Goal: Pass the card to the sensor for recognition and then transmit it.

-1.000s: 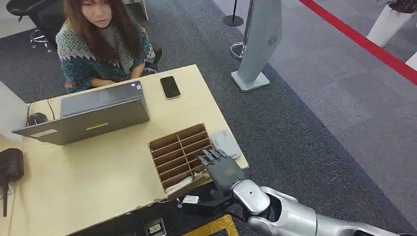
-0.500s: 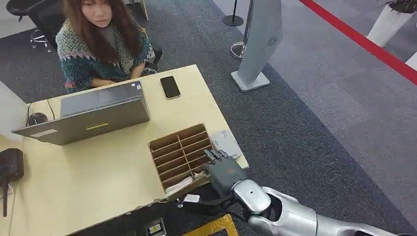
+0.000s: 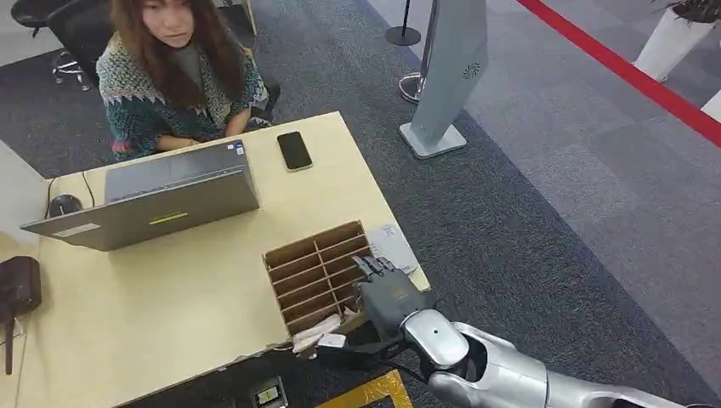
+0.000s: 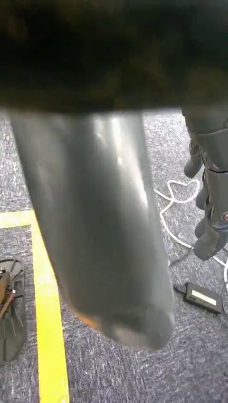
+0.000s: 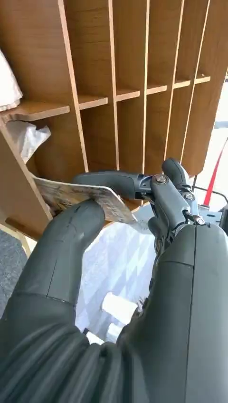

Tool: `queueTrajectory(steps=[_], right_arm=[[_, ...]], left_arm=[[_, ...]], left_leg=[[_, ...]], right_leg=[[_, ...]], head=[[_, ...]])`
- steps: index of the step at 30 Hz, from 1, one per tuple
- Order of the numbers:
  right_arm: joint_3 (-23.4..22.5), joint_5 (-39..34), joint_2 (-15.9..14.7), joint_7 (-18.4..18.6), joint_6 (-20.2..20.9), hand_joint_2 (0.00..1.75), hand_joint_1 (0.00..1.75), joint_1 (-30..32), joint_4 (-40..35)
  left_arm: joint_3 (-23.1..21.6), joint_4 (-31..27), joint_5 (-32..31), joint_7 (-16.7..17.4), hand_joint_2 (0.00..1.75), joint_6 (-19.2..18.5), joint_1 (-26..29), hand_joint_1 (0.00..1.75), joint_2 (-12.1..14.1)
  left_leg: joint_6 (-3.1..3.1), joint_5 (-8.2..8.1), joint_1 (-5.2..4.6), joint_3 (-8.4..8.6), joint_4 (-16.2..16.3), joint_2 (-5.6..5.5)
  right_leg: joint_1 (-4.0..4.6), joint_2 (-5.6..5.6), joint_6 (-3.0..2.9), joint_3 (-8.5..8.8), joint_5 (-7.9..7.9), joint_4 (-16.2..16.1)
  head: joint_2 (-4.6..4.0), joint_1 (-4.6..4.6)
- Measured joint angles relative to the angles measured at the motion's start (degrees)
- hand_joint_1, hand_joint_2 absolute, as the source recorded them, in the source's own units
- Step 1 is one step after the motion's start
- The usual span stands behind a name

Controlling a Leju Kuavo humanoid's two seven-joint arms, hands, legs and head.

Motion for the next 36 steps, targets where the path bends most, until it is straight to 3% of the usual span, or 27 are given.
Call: queueTrajectory(steps=[10,20,36], right_arm=[[-1.42,3.43,0.00,-0.37,-1.53,1.75,1.75,-0.02,-0.02],[-6.14,10.84,-0.02,-5.94,-0.35,1.75,1.75,-3.12,-3.80],[-10.58,9.57,-0.02,-10.91,2.18,1.75,1.75,-10.89,-7.21]], left_arm=[[0.07,0.00,-1.09,-0.18,0.00,0.00,0.12,0.00,-0.63],[-0.59,-0.17,0.70,-0.88,0.00,-0.02,0.07,0.00,-0.79],[-5.88,-0.94,2.49,0.41,0.00,-0.26,-1.40,0.00,-0.59]], left_leg=[[0.00,0.00,0.00,-0.01,0.00,0.00],[0.01,0.01,0.00,0.04,0.01,0.02],[0.01,0.02,0.00,0.02,0.01,0.01]], right_leg=[[0.00,0.00,0.00,0.01,0.00,0.00],[0.00,0.03,0.01,0.03,0.02,0.00],[0.00,0.02,0.01,0.05,0.02,0.01]], head=[[0.00,0.02],[0.00,0.00],[0.02,0.02]])
